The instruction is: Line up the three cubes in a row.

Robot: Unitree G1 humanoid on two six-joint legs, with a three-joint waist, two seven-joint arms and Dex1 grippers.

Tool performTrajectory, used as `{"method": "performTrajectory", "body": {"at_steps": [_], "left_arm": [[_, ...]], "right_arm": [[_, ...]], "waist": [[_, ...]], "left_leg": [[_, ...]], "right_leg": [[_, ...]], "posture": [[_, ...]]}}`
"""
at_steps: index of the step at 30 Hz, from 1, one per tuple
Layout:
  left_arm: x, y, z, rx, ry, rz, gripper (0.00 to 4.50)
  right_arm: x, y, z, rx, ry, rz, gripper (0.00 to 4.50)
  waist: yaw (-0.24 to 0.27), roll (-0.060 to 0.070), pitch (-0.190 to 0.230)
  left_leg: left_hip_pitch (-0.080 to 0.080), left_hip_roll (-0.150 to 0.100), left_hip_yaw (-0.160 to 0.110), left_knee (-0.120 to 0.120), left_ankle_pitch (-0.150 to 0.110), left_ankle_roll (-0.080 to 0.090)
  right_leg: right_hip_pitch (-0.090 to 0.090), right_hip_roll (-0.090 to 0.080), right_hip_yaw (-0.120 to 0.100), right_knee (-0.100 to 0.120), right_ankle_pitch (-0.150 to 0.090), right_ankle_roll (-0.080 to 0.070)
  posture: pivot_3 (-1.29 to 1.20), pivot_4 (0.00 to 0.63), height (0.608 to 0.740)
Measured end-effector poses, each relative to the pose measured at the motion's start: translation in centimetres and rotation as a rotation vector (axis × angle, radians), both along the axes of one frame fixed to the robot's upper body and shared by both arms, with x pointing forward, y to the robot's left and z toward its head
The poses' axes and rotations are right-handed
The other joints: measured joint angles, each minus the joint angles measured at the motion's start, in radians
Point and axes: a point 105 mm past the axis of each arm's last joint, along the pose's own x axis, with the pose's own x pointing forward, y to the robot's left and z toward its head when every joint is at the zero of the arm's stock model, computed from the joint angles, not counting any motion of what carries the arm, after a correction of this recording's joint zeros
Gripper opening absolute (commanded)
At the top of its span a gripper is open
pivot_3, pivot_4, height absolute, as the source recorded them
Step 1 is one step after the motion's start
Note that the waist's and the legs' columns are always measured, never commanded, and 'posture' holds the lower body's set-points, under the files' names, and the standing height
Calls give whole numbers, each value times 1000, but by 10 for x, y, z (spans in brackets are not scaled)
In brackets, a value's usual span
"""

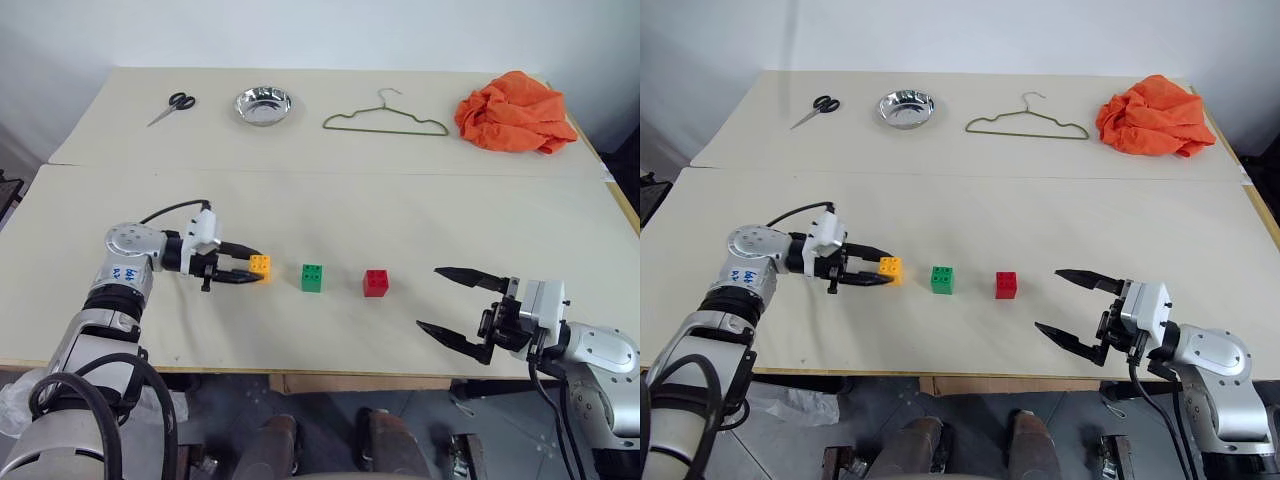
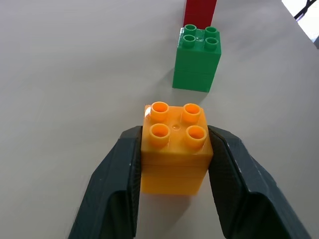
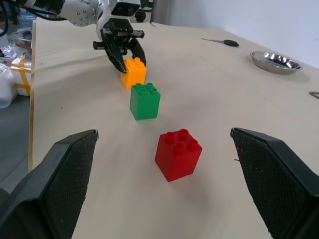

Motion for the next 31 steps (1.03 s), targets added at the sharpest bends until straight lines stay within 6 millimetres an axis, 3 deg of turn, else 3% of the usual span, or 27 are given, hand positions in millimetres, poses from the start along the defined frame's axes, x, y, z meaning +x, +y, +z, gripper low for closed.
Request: {"method": "performTrajectory", "body": {"at_steps": [3,6,10,16,21,23,27,31], "left_arm": [[-3,1,-7,5,41,7,3676],[-1,3,0,-24,12,17,4464],[-2,21,17,-68,-65,66,4464],[-22,66,38,-101,-190,189,4464],[-17,64,71,-180,-331,281,4464],[-23,65,69,-182,-327,288,4464],[-31,70,45,-133,-273,306,4464],[-29,74,41,-110,-281,322,4464]], "right_arm": [[2,0,2,-6,-9,9,4500],[6,0,3,-6,-8,22,4500],[11,0,6,-7,-16,42,4500],[27,1,15,-64,-10,144,4500],[39,18,42,-78,-59,273,4500],[41,20,38,-92,-38,312,4500],[47,16,24,-103,-4,314,4500],[53,11,18,-123,-14,291,4500]], "waist": [[-2,-1,1],[-4,-1,1],[-8,-1,1],[-27,-1,1],[-17,-1,1],[-19,-1,1],[-25,-1,1],[-25,-1,1]], "left_leg": [[0,1,0,0,0,0],[0,1,0,0,0,0],[0,1,0,0,0,0],[0,2,-1,0,0,-1],[-1,2,-6,0,1,-2],[-1,1,-7,-1,0,-2],[-1,1,-6,-1,0,-2],[-1,1,-5,0,0,-2]], "right_leg": [[0,0,0,0,0,0],[-1,1,0,0,0,0],[-1,0,0,0,0,0],[-1,-4,2,-1,0,0],[1,-4,4,-1,0,-1],[1,-4,4,-1,0,-1],[0,-3,3,-1,-1,-1],[0,-3,1,-1,-1,-1]], "posture": [[0,150,740],[0,150,740],[0,150,740],[0,150,740],[0,150,740],[0,150,740],[0,150,740],[0,150,740]]}}
